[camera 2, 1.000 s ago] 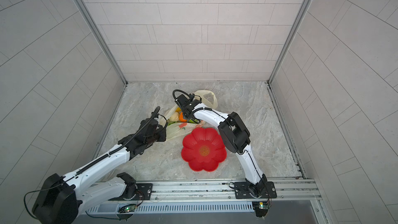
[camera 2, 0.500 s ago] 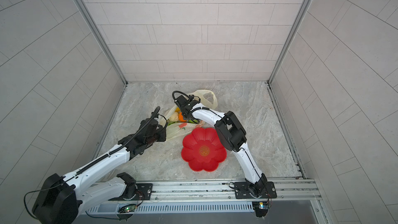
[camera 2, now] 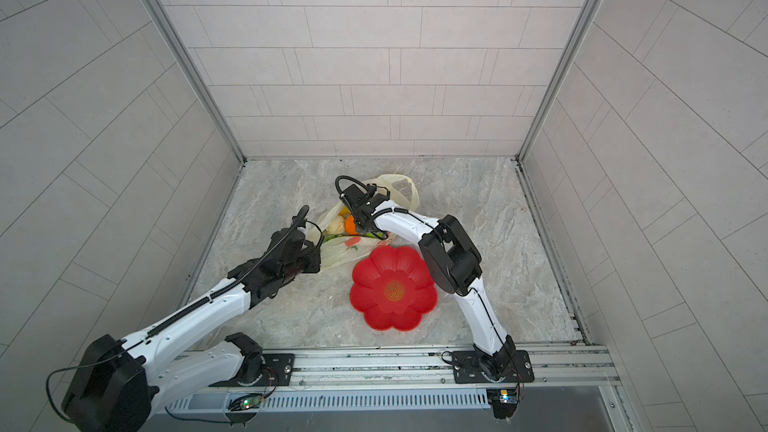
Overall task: Take fruits out of the plastic bag
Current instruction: Pick up the fruit from the plastic bag, then place the fruit on the plate.
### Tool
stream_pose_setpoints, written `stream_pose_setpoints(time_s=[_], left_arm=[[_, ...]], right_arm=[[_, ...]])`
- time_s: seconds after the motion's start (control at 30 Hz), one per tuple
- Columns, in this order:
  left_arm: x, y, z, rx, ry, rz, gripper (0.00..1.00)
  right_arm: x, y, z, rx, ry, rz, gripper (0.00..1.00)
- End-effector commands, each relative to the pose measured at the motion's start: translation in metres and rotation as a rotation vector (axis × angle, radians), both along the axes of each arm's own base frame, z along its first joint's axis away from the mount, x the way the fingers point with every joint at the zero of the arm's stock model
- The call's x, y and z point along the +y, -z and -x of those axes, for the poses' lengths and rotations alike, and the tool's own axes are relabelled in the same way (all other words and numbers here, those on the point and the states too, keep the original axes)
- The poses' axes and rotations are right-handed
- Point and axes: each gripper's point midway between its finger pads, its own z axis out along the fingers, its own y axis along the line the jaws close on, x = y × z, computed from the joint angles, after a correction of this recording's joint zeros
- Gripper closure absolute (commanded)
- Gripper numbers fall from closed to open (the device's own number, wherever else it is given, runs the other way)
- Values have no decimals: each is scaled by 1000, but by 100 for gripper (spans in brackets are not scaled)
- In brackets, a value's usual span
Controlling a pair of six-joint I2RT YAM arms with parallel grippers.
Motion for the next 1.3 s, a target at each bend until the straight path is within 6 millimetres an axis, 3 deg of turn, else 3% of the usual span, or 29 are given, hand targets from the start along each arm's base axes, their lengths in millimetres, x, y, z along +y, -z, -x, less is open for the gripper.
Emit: stream_pose_setpoints(time_s=[0.0, 0.2, 0.37, 0.53, 0.73, 1.03, 1.27], left_arm=[[3, 1, 2, 2, 1, -22, 100], [4, 1, 2, 2, -2, -24, 100], [5, 2, 2, 3, -2, -27, 100], [4, 2, 2, 2, -2, -26, 100], [5, 3, 2, 6, -3, -30, 100], [4, 4, 0, 7, -3, -34, 100], [5, 3, 0, 4, -4, -39, 100]], right_arm=[[1, -46, 0, -70, 0, -100, 50], [-14, -72, 16, -101, 9, -239, 50], [-40, -81, 36, -111, 43, -375, 51], [-65, -83, 64, -111, 70, -449, 51], [-78, -77, 99, -95, 99, -549, 52], [-62, -59, 154, -106, 57, -633, 53], [-44, -41, 169, -110, 18, -638, 53]])
